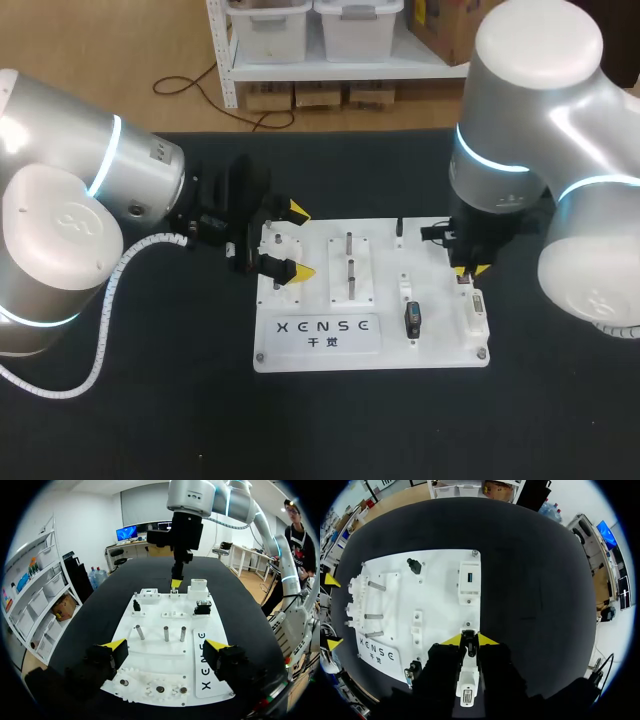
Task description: Insert the Ethernet cable into its matching sockets.
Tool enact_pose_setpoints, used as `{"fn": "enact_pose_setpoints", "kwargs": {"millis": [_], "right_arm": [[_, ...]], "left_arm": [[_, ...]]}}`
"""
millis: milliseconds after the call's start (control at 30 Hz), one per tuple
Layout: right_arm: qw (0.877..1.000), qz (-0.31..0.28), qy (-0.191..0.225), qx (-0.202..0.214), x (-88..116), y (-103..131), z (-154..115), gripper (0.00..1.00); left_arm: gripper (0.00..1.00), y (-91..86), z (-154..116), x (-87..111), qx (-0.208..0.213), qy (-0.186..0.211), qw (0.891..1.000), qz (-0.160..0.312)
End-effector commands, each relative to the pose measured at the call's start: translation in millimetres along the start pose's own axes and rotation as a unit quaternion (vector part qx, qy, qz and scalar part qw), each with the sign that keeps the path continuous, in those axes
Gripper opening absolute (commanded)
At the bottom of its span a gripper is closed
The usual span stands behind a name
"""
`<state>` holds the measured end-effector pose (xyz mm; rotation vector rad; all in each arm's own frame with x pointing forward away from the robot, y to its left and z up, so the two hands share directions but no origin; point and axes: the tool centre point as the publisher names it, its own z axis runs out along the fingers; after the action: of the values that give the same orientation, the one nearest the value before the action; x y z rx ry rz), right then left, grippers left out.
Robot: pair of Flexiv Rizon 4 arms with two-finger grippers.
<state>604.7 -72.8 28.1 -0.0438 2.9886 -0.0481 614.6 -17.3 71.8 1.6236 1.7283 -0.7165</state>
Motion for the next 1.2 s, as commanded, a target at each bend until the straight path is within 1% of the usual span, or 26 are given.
{"fn": "enact_pose_setpoints", "kwargs": {"millis": [33, 533, 833, 1200], "right_arm": [[1.0, 0.001, 0.002, -0.003, 1.5, -2.4, 5.1, 0.0], [1.0, 0.0, 0.007, -0.01, -0.3, -1.0, 11.1, 0.0], [1.0, -0.003, 0.017, -0.017, 2.2, 3.8, 18.3, 0.0], [1.0, -0.004, 0.021, -0.015, 3.1, 2.3, 21.9, 0.0]], "left_arm": [[1.0, 0.0, 0.8, -0.5, 0.0, 0.002, 1.0, 0.0], [1.0, 0.0, 0.8, -0.5, 0.0, 0.002, 1.0, 0.0], [1.0, 0.0, 0.8, -0.5, 0.0, 0.002, 1.0, 0.0], [1.0, 0.0, 0.8, -0.5, 0.0, 0.002, 1.0, 0.0]]}}
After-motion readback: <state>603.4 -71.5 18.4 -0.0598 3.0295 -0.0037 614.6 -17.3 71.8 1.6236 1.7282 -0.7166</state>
